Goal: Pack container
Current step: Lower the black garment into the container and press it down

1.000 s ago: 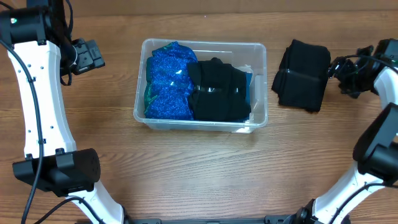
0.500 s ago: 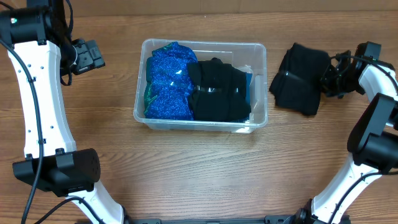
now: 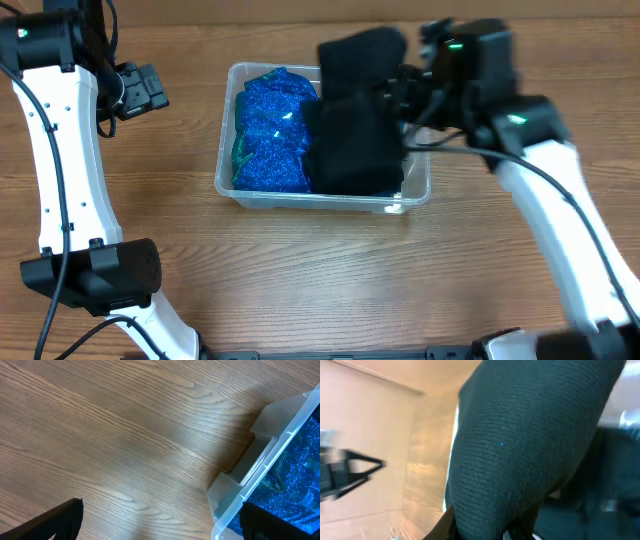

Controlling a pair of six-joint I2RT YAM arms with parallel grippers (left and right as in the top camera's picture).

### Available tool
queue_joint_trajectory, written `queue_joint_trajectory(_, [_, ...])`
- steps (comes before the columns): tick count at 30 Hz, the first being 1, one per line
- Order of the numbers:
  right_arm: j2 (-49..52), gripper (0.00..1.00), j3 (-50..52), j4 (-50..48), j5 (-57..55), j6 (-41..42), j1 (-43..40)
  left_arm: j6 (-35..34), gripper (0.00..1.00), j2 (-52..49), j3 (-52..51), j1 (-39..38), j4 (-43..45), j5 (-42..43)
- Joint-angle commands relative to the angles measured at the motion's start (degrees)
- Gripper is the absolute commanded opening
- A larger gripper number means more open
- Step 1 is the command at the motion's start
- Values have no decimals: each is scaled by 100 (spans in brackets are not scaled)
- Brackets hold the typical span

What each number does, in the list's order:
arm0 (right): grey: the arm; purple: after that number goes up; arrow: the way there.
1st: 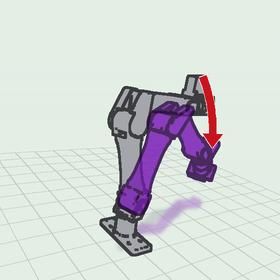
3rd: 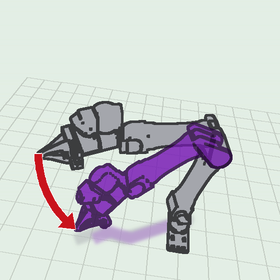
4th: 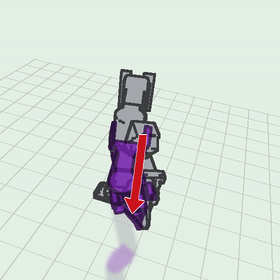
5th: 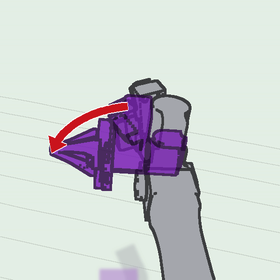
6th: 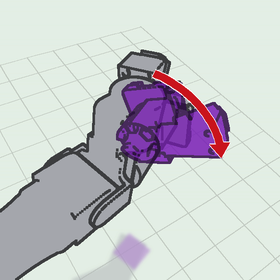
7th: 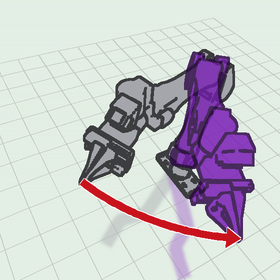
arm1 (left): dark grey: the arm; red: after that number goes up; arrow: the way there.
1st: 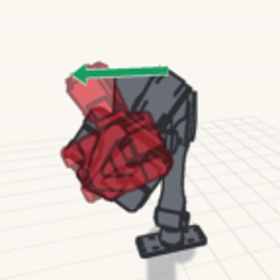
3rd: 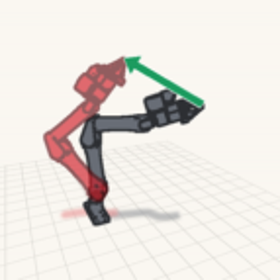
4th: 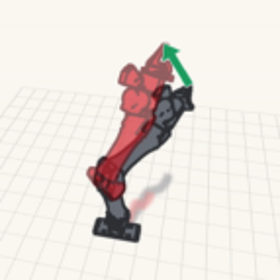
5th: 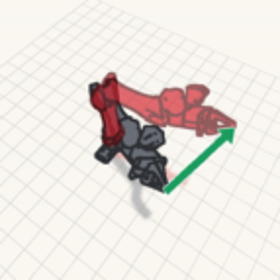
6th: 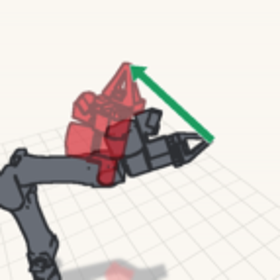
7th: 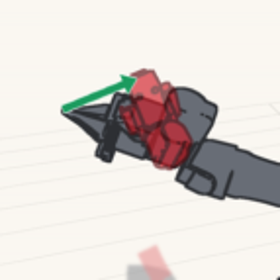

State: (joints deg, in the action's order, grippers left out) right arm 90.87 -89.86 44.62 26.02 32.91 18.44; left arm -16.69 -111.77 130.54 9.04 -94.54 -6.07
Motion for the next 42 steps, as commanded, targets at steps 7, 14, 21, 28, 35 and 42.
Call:
queue_joint_trajectory(7, [970,54,-323,1257,-2127,-629,-184,39,100,50,-4,15,7,-11])
queue_joint_trajectory(14, [304,26,-422,382,-2385,-1139,807,39,100,50,-4,15,7,-11])
queue_joint_trajectory(21, [2610,25,-417,238,-2308,-848,964,39,100,50,-4,15,9,-11])
queue_joint_trajectory(28, [1005,100,-1261,1408,-2291,-1384,964,39,100,50,-4,15,7,-9])
queue_joint_trajectory(35, [-859,100,-1274,2479,-2258,-1539,319,39,100,50,-4,15,7,-9])
queue_joint_trajectory(42, [-3534,100,-608,2295,-3104,-2975,-776,42,100,50,-4,15,7,-11])
